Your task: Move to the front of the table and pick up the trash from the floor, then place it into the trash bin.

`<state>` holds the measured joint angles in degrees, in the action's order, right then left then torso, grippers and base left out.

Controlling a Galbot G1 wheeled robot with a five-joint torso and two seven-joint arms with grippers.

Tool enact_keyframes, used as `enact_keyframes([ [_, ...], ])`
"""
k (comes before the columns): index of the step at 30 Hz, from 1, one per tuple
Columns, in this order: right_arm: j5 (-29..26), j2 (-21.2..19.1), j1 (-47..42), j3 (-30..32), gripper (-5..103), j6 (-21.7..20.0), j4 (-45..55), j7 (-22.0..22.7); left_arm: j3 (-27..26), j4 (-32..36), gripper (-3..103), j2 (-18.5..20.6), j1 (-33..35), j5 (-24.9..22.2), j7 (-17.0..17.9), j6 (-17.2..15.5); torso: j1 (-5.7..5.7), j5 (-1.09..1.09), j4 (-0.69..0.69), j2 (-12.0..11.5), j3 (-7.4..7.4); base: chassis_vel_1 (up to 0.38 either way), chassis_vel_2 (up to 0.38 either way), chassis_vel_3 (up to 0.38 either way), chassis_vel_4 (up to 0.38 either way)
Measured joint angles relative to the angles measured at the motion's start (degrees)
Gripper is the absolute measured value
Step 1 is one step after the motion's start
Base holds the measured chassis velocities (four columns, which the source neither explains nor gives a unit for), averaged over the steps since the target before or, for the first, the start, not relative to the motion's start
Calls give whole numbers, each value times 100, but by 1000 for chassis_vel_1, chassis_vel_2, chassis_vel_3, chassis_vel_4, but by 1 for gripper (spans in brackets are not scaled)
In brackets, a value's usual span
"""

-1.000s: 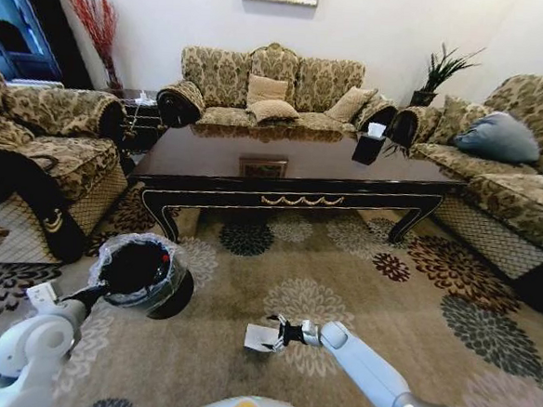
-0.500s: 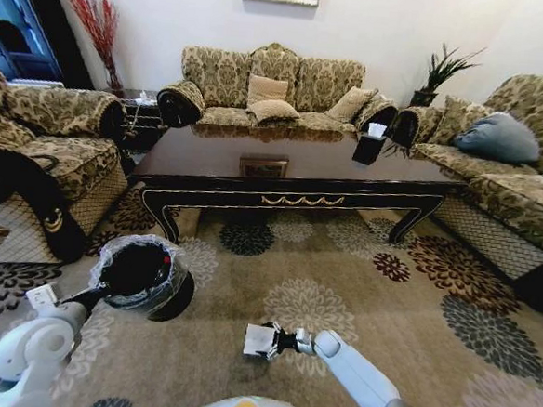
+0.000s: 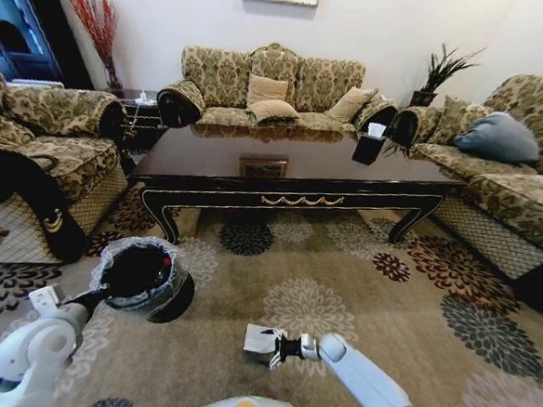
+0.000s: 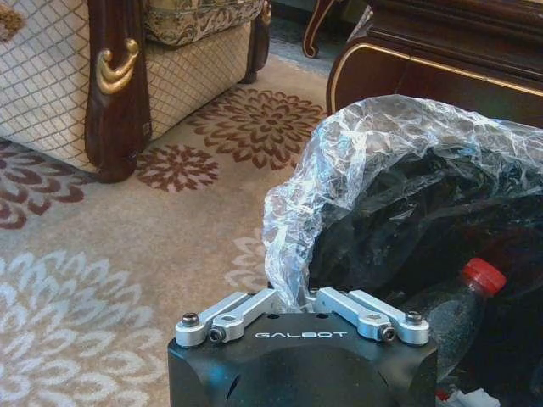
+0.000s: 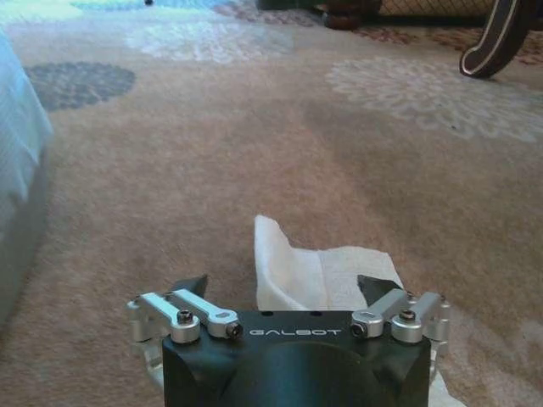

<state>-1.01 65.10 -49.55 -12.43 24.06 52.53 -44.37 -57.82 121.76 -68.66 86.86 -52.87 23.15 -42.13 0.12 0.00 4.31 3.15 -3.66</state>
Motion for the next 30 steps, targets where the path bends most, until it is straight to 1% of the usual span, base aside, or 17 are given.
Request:
enact_keyframes([
  [1,62,39,12,15,96,0,-42,42,-2,0,2,-1,4,2,0,0,0,0,1,0,0,0,0,0,0],
  [2,62,39,12,15,96,0,-42,42,-2,0,2,-1,4,2,0,0,0,0,1,0,0,0,0,0,0],
  [6,279,135,62,72,75,-2,-147,101,-4,7,2,-6,12,6,0,0,0,0,1,-1,0,0,0,0,0],
  [7,279,135,62,72,75,-2,-147,101,-4,7,2,-6,12,6,0,0,0,0,1,-1,0,0,0,0,0],
  [8,333,139,72,86,70,2,-162,102,-5,12,2,-6,12,6,0,0,0,0,2,-1,0,0,0,0,0],
  [9,375,138,81,100,70,14,-170,102,-6,14,2,-6,12,6,1,0,0,-1,2,0,0,0,0,0,0],
  [11,441,120,91,124,58,62,-176,99,-6,15,2,-7,12,7,5,0,0,-1,2,0,0,0,0,0,0],
  [12,441,120,91,124,58,62,-176,99,-6,15,2,-7,12,7,5,0,0,-1,2,0,0,0,0,0,0],
  [14,481,91,105,146,48,144,-191,97,5,21,2,-18,11,15,11,0,0,-1,2,0,0,0,0,0,0],
  [15,487,83,109,154,48,176,-203,97,12,25,2,-22,11,16,13,0,0,-1,2,-1,0,0,0,0,0],
  [16,488,76,113,165,37,209,-216,97,22,30,2,-26,9,21,20,0,0,-1,2,-1,0,0,0,0,0],
  [18,481,74,113,173,37,233,-223,99,29,34,2,-30,8,25,27,0,0,-1,2,0,0,0,0,0,0],
  [22,450,74,100,183,15,385,-236,93,48,51,2,-37,7,29,49,0,0,-1,2,0,0,0,0,0,0],
  [24,431,73,98,182,15,442,-236,78,50,52,2,-37,8,32,51,0,0,0,2,0,0,0,0,0,0],
  [27,232,64,100,178,2,605,-214,43,56,52,2,-37,15,46,54,0,0,-1,2,0,0,0,0,0,0],
  [28,232,64,100,178,2,605,-214,43,56,52,2,-37,15,46,54,0,0,-1,2,0,0,0,0,0,0],
  [30,-83,49,116,145,0,635,-123,98,64,52,2,-36,19,49,55,0,0,0,2,0,0,0,0,0,0],
])
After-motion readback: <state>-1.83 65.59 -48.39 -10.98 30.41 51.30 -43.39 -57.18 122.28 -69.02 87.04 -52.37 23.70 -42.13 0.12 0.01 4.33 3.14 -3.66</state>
